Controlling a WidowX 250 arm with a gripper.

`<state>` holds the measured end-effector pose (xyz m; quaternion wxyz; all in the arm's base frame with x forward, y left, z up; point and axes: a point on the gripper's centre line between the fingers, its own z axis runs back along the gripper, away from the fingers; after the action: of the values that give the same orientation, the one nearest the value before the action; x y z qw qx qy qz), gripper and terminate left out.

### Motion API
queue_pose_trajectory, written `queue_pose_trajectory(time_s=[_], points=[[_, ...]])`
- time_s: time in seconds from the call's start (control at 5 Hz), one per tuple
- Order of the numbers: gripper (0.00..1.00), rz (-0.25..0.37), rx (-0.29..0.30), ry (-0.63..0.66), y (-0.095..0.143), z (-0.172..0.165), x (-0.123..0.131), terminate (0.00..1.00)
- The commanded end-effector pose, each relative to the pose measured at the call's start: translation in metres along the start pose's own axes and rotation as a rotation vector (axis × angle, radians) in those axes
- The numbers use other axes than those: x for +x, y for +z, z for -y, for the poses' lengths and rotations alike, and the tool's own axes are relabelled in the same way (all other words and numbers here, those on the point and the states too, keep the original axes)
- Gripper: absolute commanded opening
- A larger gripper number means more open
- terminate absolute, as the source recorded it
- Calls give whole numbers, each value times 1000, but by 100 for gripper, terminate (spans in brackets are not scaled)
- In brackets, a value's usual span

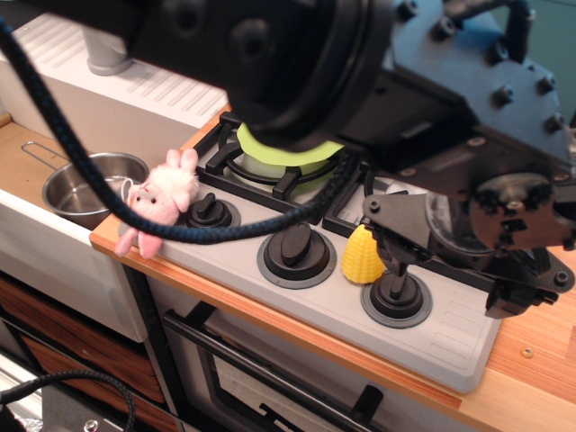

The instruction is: End effector reaching corn

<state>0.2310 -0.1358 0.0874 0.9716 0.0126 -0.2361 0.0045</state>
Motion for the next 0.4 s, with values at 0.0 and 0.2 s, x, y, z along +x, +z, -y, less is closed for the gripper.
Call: queue_pose_trajectory(time_s=[0.0,0.2], points=[[100,0,0,0,0,0,0,0],[100,-2,-7,21,-5,-4,7,0]])
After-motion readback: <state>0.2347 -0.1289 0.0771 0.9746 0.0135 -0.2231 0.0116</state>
